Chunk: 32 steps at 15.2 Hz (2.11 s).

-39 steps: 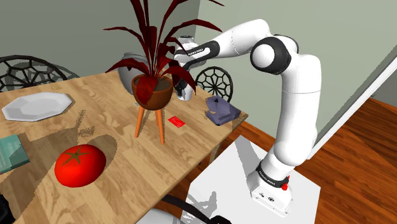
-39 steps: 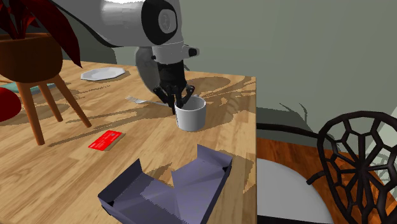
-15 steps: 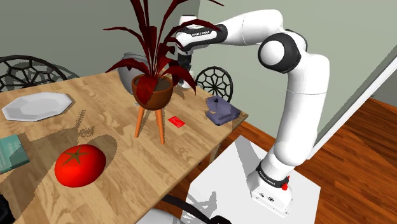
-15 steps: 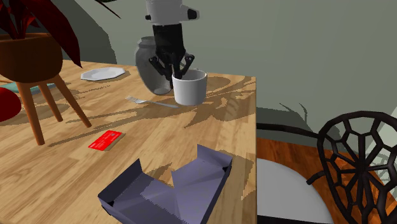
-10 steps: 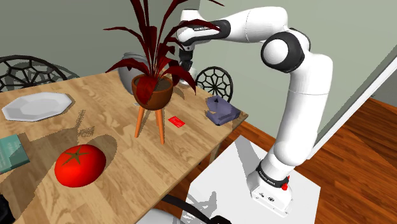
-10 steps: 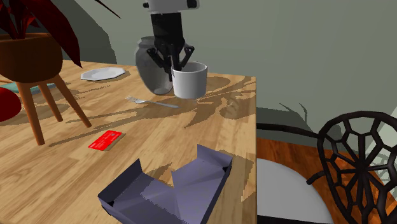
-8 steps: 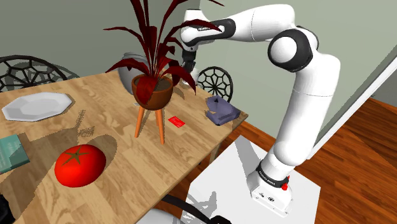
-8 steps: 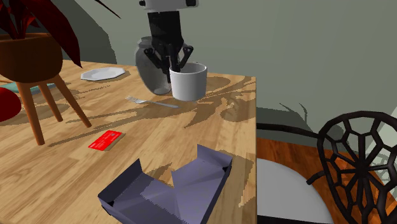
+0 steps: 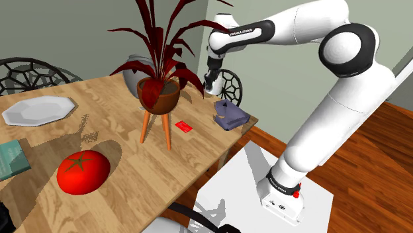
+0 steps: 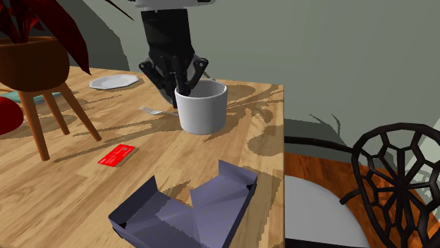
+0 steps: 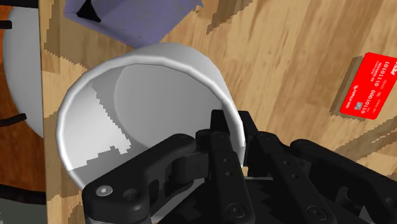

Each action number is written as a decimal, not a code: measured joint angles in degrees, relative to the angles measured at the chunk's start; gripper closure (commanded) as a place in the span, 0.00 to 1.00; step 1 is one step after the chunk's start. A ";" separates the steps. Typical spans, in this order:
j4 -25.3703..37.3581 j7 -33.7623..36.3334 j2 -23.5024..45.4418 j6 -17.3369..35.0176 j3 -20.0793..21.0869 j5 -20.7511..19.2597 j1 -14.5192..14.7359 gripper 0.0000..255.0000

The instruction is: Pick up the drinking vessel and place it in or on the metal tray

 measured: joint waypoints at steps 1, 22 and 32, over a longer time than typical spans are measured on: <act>-1.93 -0.47 -2.02 -0.08 -0.28 -0.13 -0.27 1.00; -24.06 -2.48 -13.87 10.37 -2.35 -2.14 -2.12 1.00; -25.52 -2.41 -12.84 12.90 -2.47 -2.23 -2.17 0.00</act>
